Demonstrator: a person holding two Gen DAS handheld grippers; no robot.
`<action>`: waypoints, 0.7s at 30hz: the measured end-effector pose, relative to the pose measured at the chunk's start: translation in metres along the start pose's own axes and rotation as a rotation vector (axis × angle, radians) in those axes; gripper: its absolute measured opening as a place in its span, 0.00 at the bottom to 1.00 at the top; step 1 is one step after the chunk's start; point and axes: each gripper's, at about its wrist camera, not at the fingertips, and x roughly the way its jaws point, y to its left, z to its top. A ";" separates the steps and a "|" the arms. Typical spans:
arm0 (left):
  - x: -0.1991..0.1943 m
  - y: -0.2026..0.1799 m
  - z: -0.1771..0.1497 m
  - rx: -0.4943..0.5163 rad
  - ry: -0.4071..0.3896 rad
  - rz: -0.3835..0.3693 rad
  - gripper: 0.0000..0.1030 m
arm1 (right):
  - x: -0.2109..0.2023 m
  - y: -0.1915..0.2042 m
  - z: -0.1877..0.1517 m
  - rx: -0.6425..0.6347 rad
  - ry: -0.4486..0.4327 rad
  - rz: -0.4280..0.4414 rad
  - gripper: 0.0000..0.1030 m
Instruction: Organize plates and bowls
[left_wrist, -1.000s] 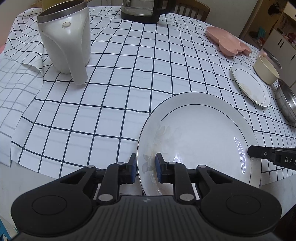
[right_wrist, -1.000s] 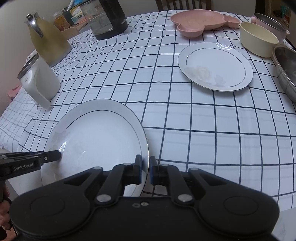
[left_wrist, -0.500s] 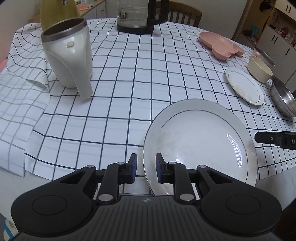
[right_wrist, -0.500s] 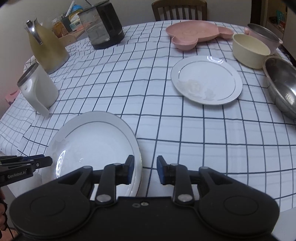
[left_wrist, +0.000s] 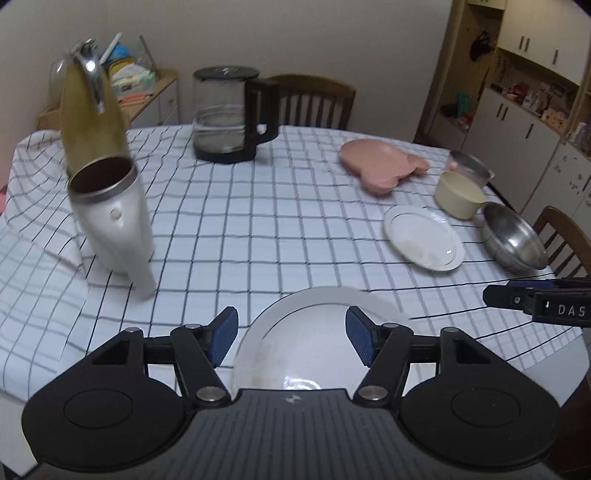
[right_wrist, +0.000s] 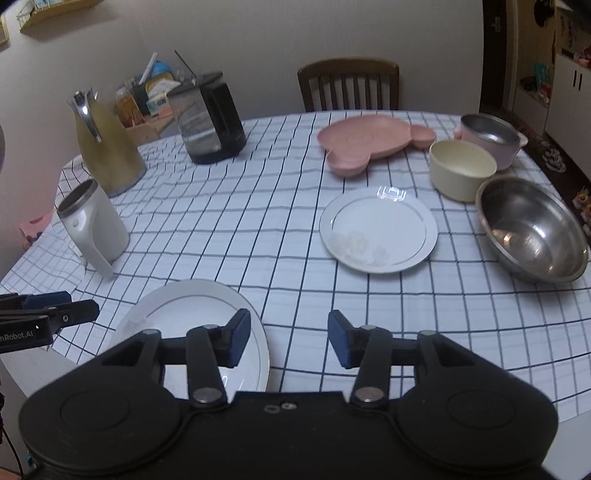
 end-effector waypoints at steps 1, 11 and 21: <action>-0.002 -0.004 0.002 0.009 -0.009 -0.009 0.62 | -0.005 0.000 0.000 -0.004 -0.014 -0.006 0.50; -0.005 -0.047 0.024 0.108 -0.089 -0.101 0.76 | -0.042 -0.016 -0.003 -0.002 -0.125 -0.085 0.79; 0.025 -0.086 0.059 0.120 -0.106 -0.168 0.87 | -0.044 -0.047 0.002 0.054 -0.170 -0.186 0.99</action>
